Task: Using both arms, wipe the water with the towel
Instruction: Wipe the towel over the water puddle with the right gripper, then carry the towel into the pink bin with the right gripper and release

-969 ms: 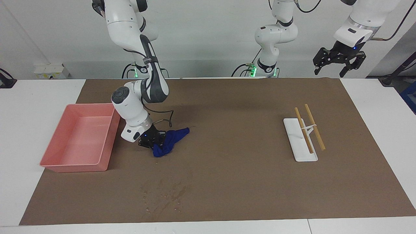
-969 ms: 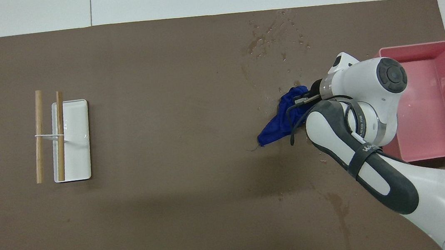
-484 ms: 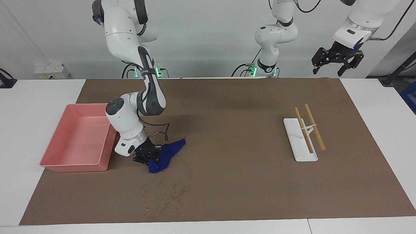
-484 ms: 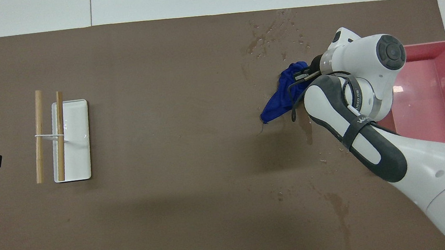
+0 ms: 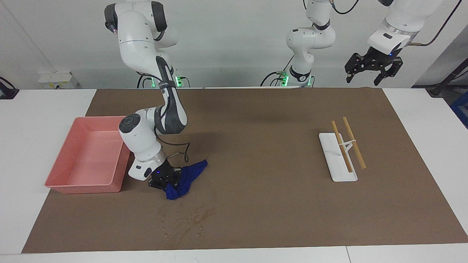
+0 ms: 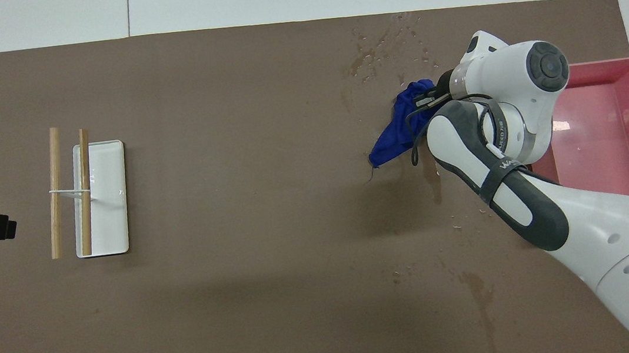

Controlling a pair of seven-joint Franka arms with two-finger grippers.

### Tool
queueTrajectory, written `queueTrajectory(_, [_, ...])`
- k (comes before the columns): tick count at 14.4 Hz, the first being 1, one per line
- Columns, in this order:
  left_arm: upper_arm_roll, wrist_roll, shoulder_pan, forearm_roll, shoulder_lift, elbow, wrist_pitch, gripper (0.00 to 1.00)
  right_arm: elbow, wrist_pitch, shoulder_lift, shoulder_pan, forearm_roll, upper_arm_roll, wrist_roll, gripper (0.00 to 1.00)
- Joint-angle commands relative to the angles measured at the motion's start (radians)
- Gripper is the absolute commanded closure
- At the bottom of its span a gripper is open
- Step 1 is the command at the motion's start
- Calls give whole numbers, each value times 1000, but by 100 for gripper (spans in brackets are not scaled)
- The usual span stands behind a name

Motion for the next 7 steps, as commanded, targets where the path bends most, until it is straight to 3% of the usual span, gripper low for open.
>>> queueTrajectory(1, [15, -10, -14, 0, -20, -26, -11, 0, 42, 72, 113, -15, -41, 6, -17, 100])
queueTrajectory(7, [9, -19, -12, -37, -13, -5, -39, 0, 41, 64, 111, -8, -50, 4, -17, 100])
